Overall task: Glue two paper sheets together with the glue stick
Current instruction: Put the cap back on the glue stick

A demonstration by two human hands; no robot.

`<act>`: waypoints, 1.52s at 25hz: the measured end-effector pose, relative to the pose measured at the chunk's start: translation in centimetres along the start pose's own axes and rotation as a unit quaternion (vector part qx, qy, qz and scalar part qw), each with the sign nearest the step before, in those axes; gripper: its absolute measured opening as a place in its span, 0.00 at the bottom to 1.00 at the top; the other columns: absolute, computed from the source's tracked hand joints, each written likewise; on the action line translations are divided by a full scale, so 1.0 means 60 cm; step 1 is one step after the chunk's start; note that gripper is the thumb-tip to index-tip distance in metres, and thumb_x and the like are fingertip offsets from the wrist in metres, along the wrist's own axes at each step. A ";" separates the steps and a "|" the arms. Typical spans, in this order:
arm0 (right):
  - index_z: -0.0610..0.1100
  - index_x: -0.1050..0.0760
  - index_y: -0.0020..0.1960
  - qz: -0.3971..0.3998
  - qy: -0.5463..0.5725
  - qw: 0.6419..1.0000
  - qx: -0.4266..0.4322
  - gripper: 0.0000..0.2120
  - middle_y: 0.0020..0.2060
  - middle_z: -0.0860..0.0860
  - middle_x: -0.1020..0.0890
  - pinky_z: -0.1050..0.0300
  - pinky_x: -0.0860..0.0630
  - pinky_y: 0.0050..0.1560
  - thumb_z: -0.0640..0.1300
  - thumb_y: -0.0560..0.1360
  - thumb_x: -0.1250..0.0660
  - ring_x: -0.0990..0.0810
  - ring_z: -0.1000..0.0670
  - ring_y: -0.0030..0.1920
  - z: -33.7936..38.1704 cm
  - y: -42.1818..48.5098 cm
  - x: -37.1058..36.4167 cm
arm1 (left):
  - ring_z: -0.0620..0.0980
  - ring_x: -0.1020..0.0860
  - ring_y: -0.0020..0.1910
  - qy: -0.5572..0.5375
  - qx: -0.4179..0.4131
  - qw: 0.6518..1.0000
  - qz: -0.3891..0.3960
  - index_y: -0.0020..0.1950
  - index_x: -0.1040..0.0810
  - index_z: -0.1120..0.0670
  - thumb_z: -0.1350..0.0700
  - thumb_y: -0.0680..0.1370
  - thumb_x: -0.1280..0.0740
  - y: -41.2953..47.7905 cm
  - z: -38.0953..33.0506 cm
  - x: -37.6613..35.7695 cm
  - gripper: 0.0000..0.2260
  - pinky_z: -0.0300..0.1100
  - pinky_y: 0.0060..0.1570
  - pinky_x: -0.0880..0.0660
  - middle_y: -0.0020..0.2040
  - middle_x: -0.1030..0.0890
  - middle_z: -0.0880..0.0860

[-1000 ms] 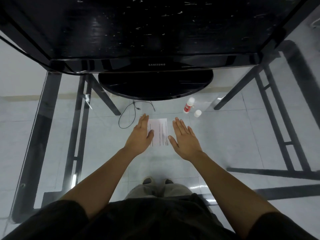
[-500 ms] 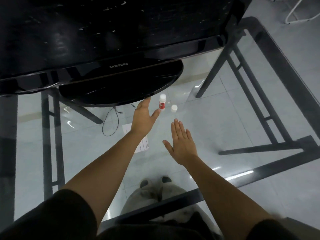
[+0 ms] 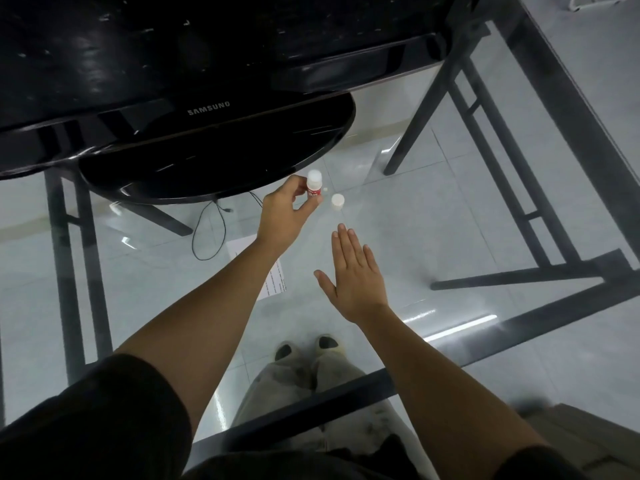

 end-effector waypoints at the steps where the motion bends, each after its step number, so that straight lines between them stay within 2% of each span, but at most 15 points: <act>1: 0.45 0.62 0.75 0.002 0.000 1.000 0.001 0.36 0.76 0.48 0.58 0.52 0.65 0.70 0.65 0.76 0.62 0.66 0.50 0.73 0.001 0.000 0.001 | 0.43 0.24 0.52 -0.002 0.000 1.000 0.000 0.57 0.25 0.57 0.52 0.74 0.31 -0.003 -0.003 0.002 0.15 0.30 0.52 0.32 0.54 0.19 0.52; 4: 0.44 0.62 0.75 0.023 -0.005 1.000 0.004 0.36 0.76 0.47 0.59 0.52 0.64 0.70 0.65 0.75 0.62 0.64 0.48 0.74 0.002 -0.001 0.007 | 0.42 0.24 0.48 -0.012 0.009 1.000 -0.010 0.58 0.25 0.57 0.53 0.75 0.33 -0.016 -0.021 0.017 0.13 0.19 0.46 0.34 0.52 0.20 0.50; 6: 0.43 0.59 0.75 0.034 0.012 0.999 0.004 0.35 0.76 0.46 0.55 0.51 0.60 0.72 0.64 0.76 0.60 0.59 0.46 0.75 0.004 0.000 0.023 | 0.42 0.24 0.46 -0.034 0.017 0.999 -0.024 0.60 0.26 0.57 0.52 0.77 0.36 -0.030 -0.041 0.035 0.14 0.20 0.43 0.32 0.52 0.21 0.53; 9: 0.42 0.42 0.72 -0.031 0.147 0.989 -0.011 0.28 0.72 0.44 0.36 0.50 0.43 0.71 0.58 0.79 0.49 0.38 0.44 0.71 0.018 0.009 0.080 | 0.43 0.22 0.44 -0.085 0.025 0.995 -0.040 0.65 0.28 0.54 0.52 0.79 0.39 -0.064 -0.075 0.075 0.15 0.26 0.43 0.28 0.50 0.24 0.53; 12: 0.43 0.30 0.65 -0.109 0.330 0.937 -0.026 0.20 0.62 0.45 0.24 0.56 0.33 0.63 0.53 0.79 0.44 0.28 0.47 0.63 0.047 0.023 0.154 | 0.42 0.20 0.42 -0.188 0.033 0.979 -0.073 0.58 0.27 0.52 0.53 0.78 0.36 -0.102 -0.108 0.116 0.10 0.33 0.43 0.24 0.49 0.21 0.52; 15: 0.48 0.25 0.60 -0.068 0.505 0.860 -0.014 0.20 0.55 0.53 0.20 0.65 0.29 0.54 0.59 0.77 0.44 0.24 0.56 0.56 0.094 0.033 0.237 | 0.45 0.18 0.42 -0.203 0.024 0.970 -0.133 0.46 0.29 0.50 0.47 0.74 0.33 -0.133 -0.140 0.161 0.08 0.44 0.44 0.21 0.44 0.18 0.48; 19: 0.50 0.22 0.55 -0.028 0.581 0.811 0.058 0.21 0.48 0.56 0.17 0.69 0.29 0.47 0.63 0.73 0.41 0.21 0.60 0.51 0.155 0.037 0.317 | 0.53 0.19 0.42 -0.186 -0.012 0.966 -0.178 0.44 0.28 0.47 0.45 0.74 0.33 -0.149 -0.177 0.206 0.08 0.56 0.42 0.21 0.41 0.18 0.50; 23: 0.51 0.20 0.48 -0.048 0.620 0.778 0.089 0.12 0.42 0.56 0.17 0.68 0.28 0.45 0.57 0.74 0.37 0.20 0.61 0.46 0.183 0.038 0.353 | 0.44 0.19 0.46 -0.172 -0.038 0.966 -0.189 0.50 0.28 0.46 0.45 0.74 0.34 -0.152 -0.186 0.238 0.08 0.50 0.45 0.20 0.47 0.20 0.46; 26: 0.52 0.21 0.50 -0.045 0.641 0.760 0.092 0.11 0.46 0.55 0.17 0.66 0.27 0.48 0.57 0.75 0.38 0.20 0.61 0.49 0.195 0.034 0.364 | 0.44 0.21 0.48 -0.166 -0.045 0.964 -0.203 0.55 0.29 0.46 0.48 0.73 0.31 -0.161 -0.173 0.248 0.14 0.38 0.44 0.22 0.52 0.22 0.46; 29: 0.54 0.23 0.54 -0.006 0.651 0.750 0.114 0.16 0.50 0.54 0.17 0.64 0.25 0.51 0.60 0.72 0.38 0.21 0.60 0.53 0.208 0.025 0.367 | 0.45 0.22 0.42 0.023 -0.142 0.943 -0.300 0.51 0.25 0.55 0.53 0.73 0.31 -0.172 -0.163 0.245 0.10 0.27 0.36 0.27 0.48 0.21 0.52; 31: 0.54 0.22 0.52 -0.010 0.658 0.744 0.114 0.15 0.48 0.52 0.17 0.62 0.24 0.52 0.60 0.70 0.35 0.20 0.57 0.52 0.216 0.020 0.370 | 0.45 0.23 0.40 0.076 -0.181 0.923 -0.331 0.49 0.24 0.58 0.53 0.73 0.32 -0.175 -0.159 0.246 0.10 0.25 0.35 0.29 0.46 0.21 0.54; 34: 0.51 0.19 0.47 -0.049 0.666 0.739 0.088 0.09 0.46 0.46 0.17 0.57 0.25 0.56 0.54 0.71 0.32 0.19 0.53 0.51 0.215 0.017 0.376 | 0.45 0.21 0.37 -0.076 -0.127 0.956 -0.254 0.47 0.26 0.47 0.45 0.74 0.35 -0.177 -0.171 0.255 0.07 0.34 0.37 0.23 0.41 0.19 0.47; 36: 0.50 0.19 0.48 -0.045 0.673 0.733 0.089 0.09 0.46 0.46 0.16 0.56 0.25 0.58 0.53 0.72 0.32 0.19 0.52 0.52 0.211 0.015 0.378 | 0.45 0.22 0.32 -0.232 -0.052 0.952 -0.192 0.45 0.27 0.48 0.44 0.75 0.38 -0.174 -0.179 0.255 0.08 0.37 0.33 0.23 0.36 0.19 0.49; 37: 0.50 0.19 0.48 -0.039 0.676 0.730 0.098 0.09 0.46 0.48 0.16 0.56 0.25 0.58 0.53 0.72 0.32 0.19 0.53 0.52 0.210 0.013 0.379 | 0.45 0.25 0.27 -0.353 0.011 0.922 -0.157 0.45 0.27 0.52 0.46 0.77 0.38 -0.169 -0.181 0.256 0.09 0.35 0.29 0.26 0.33 0.21 0.51; 38: 0.50 0.19 0.49 -0.034 0.676 0.728 0.108 0.09 0.46 0.49 0.16 0.58 0.25 0.57 0.52 0.72 0.32 0.19 0.54 0.52 0.211 0.011 0.380 | 0.44 0.29 0.23 -0.507 0.100 0.850 -0.105 0.45 0.28 0.54 0.48 0.78 0.39 -0.165 -0.184 0.258 0.10 0.33 0.24 0.29 0.30 0.24 0.52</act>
Point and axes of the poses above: each hand's wrist, its own y-axis towards the middle knuckle, its own x-axis out of the back of the hand, z = x × y, the point moved 1 cm from there along y, towards the middle knuckle
